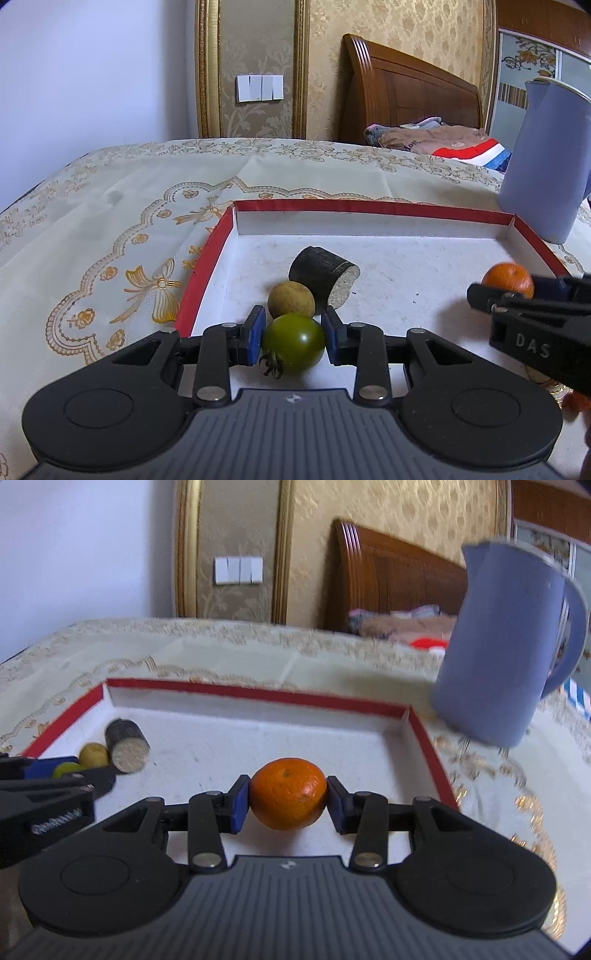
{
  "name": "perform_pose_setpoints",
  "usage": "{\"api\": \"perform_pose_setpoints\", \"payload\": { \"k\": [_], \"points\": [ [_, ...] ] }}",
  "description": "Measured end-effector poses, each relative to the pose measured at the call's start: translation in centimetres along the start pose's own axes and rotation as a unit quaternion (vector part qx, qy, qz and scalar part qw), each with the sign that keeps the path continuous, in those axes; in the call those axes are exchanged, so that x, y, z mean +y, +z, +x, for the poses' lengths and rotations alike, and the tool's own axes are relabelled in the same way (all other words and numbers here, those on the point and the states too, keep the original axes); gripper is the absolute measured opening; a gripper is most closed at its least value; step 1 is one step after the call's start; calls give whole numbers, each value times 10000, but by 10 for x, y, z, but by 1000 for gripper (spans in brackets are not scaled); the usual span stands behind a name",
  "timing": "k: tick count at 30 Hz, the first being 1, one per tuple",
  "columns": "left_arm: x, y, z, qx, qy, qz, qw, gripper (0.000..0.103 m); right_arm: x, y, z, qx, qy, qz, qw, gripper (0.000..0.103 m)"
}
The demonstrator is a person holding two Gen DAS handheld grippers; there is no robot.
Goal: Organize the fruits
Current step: 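Lower the tomato and tangerine into the box and open both tools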
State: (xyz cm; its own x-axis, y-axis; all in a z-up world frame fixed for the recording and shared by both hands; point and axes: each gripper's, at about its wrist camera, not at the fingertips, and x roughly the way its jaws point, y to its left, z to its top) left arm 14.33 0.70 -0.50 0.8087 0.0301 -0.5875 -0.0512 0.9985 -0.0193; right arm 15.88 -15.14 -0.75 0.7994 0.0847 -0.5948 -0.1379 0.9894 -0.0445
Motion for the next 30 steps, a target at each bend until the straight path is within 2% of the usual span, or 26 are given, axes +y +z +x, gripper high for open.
{"api": "perform_pose_setpoints", "payload": {
  "k": [15,19,22,26,28,30],
  "points": [
    [1,-2,0,-57,-23,-32,10000,33,0,-5,3,-26,-124,82,9999,41],
    [-1,-4,0,-73,-48,29,10000,48,-2,-6,3,-20,-115,138,9998,43],
    [-3,-5,0,-85,-4,90,9999,50,-3,-5,3,-6,-98,194,9998,43],
    [-4,-5,1,-83,18,107,9999,59,-4,-5,2,-44,-105,225,9997,48],
    [-2,-4,1,-86,-1,38,10000,59,-5,-5,1,-77,-98,264,9996,53],
    [-1,-4,1,-91,-14,7,10000,60,-5,-5,0,-107,-104,282,9995,62]
  ]
}}
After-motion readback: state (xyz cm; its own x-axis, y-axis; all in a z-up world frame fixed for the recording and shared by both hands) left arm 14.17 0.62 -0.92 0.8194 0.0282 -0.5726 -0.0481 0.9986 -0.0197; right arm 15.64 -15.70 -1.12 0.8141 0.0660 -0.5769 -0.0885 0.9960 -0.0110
